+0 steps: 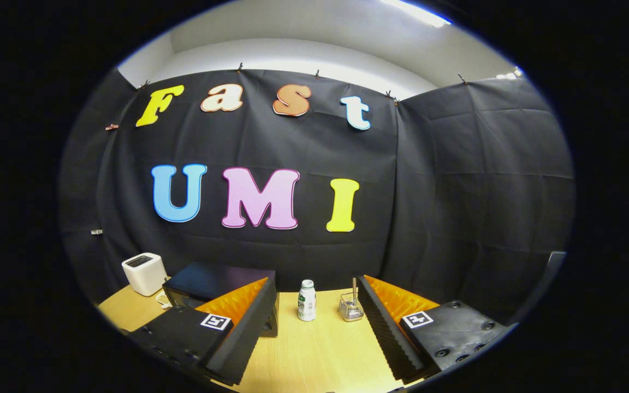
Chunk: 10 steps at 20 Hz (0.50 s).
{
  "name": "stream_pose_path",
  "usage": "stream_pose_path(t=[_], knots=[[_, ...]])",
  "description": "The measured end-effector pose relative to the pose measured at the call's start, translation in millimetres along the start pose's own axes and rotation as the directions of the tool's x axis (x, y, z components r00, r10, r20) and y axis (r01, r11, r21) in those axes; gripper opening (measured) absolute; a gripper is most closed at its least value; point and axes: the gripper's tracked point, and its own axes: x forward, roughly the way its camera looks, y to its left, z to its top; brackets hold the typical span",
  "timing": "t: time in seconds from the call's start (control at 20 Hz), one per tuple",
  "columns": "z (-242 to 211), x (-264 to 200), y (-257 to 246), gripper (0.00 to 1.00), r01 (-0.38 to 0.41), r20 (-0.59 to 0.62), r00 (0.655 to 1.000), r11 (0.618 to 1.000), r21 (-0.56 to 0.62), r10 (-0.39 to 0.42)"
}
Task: Open the toaster oven, put the food inside, and close the toaster oven door.
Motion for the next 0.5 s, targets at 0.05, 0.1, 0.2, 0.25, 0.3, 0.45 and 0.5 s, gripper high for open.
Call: stream_pose_path(t=[0.05,0.1,0.2,0.25,0.3,0.45,0.5], knots=[[2.0,-1.3,-1.9,0.98,0.008,0.003,1.0,1.0,0.015,-0.008],[3.7,-0.9,-3.1,0.98,0.014,0.008,1.0,1.0,0.023,-0.014],[6.9,0.8,1.0,0.98,0.01,0.013,1.0,0.999,0.033,-0.01],[8.3,1.4,4.6,0.98,0.002,0.017,1.0,0.999,0.036,-0.002],[9.4,2.2,8.7,0.98,-0.005,0.02,1.0,0.999,0.039,0.004],[14.3,1.9,20.5,0.98,-0.029,0.032,0.999,0.999,0.04,0.028],[16.5,2.6,24.9,0.98,-0.039,0.037,0.999,0.998,0.039,0.038]])
